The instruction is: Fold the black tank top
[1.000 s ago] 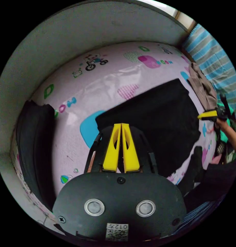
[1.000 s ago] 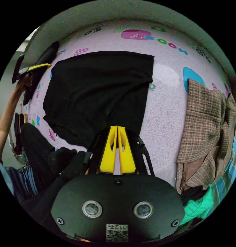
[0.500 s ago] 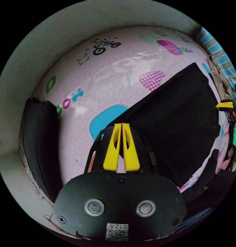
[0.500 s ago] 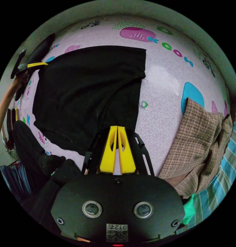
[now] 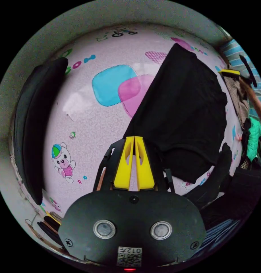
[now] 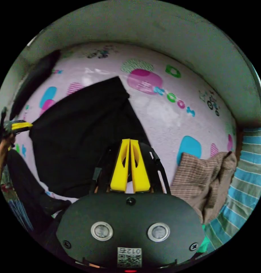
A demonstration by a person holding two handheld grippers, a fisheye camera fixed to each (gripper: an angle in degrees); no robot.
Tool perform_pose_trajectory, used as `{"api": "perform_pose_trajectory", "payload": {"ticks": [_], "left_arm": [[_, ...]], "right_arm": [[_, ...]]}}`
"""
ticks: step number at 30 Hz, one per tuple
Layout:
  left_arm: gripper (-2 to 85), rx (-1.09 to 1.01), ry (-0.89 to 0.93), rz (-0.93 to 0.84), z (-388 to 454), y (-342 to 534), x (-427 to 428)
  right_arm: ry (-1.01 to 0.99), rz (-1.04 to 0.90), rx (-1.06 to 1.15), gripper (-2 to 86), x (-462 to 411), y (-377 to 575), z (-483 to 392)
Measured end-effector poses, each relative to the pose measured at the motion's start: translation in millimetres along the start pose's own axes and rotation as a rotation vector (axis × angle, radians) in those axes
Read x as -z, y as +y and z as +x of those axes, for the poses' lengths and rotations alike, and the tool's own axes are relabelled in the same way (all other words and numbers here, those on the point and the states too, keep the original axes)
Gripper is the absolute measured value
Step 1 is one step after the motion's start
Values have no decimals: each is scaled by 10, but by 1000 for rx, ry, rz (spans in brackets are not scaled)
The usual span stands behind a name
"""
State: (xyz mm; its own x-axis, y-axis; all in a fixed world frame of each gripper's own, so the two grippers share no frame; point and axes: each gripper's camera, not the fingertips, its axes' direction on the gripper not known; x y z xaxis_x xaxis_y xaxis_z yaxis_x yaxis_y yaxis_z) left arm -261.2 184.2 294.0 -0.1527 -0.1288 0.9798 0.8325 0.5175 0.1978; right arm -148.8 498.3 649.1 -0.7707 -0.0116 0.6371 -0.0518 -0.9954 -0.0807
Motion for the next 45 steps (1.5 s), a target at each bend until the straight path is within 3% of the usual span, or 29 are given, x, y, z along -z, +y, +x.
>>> {"api": "perform_pose_trajectory", "payload": {"ticks": [3,7,14,18,25,31,39,41,45], "left_arm": [[11,25,55,45,-287,82,150],[22,41,137,33,-576,93,161],[62,6,246,35,-656,-63,215],[86,-15,254,0,-649,-175,223],[98,-89,147,-49,-533,-301,222],[96,-108,157,-61,-559,-403,300],[68,-174,69,-89,-423,-536,413],[53,-214,14,-81,-332,-542,444],[19,-206,89,-103,-331,-630,487]], "right_arm": [[-137,86,104,-9,45,348,-514],[-284,47,335,-6,-45,802,-1404],[-284,-13,713,80,-388,1382,-2426],[-262,-48,750,128,-649,1535,-2613],[-185,-64,847,112,-956,1847,-2828],[-163,-80,833,118,-1068,1916,-2793],[-80,-54,908,71,-1072,2049,-2817],[-72,-24,932,24,-1046,2133,-2799],[-70,-11,930,-3,-995,2167,-2714]]}}
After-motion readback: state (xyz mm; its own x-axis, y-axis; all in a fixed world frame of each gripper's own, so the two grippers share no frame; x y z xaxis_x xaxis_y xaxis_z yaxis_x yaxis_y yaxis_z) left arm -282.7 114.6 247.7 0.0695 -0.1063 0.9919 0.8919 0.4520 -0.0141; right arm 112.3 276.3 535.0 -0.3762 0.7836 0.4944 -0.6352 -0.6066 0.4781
